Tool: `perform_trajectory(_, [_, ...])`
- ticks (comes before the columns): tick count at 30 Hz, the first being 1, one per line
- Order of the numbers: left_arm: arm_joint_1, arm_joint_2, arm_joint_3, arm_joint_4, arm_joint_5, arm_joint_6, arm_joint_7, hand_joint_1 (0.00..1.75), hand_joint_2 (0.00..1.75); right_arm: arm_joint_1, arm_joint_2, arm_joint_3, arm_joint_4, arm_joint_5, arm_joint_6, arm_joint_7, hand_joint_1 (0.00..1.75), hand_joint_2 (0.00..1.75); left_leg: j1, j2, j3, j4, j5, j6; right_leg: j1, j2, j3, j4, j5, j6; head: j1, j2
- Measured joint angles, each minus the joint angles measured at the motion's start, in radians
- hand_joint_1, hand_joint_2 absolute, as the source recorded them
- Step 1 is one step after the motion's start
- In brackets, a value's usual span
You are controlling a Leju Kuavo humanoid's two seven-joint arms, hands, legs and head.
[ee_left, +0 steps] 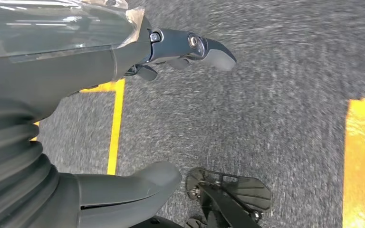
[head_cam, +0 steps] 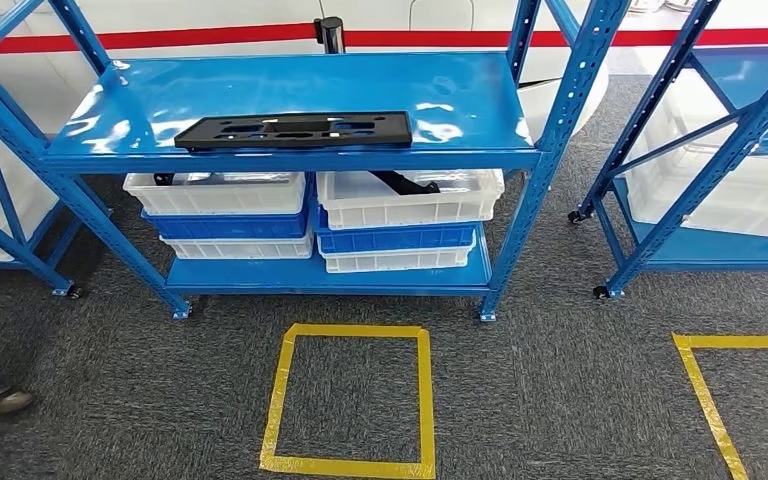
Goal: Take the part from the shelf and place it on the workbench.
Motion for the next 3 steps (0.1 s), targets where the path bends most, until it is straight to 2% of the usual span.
perform_trajectory(2, [0.0,0.001,0.0,0.0,0.0,0.0,0.0,0.0,1.75,-0.002,0.001,0.0,0.0,0.0,-0.004,0.002,0.0,0.0,-0.002,0.01,0.065,-0.131,0.068,0.011,0.001,-0.006,0.007,0.0,-0.005,0.003,0.0,0.0])
perform_trajectory(3, [0.0,0.001,0.0,0.0,0.0,0.0,0.0,0.0,1.75,-0.002,0.001,0.0,0.0,0.0,-0.004,0.003,0.0,0.0,-0.003,0.013,0.086,-0.171,0.086,0.015,0.002,-0.008,0.009,-0.001,-0.006,0.003,0.0,0.0])
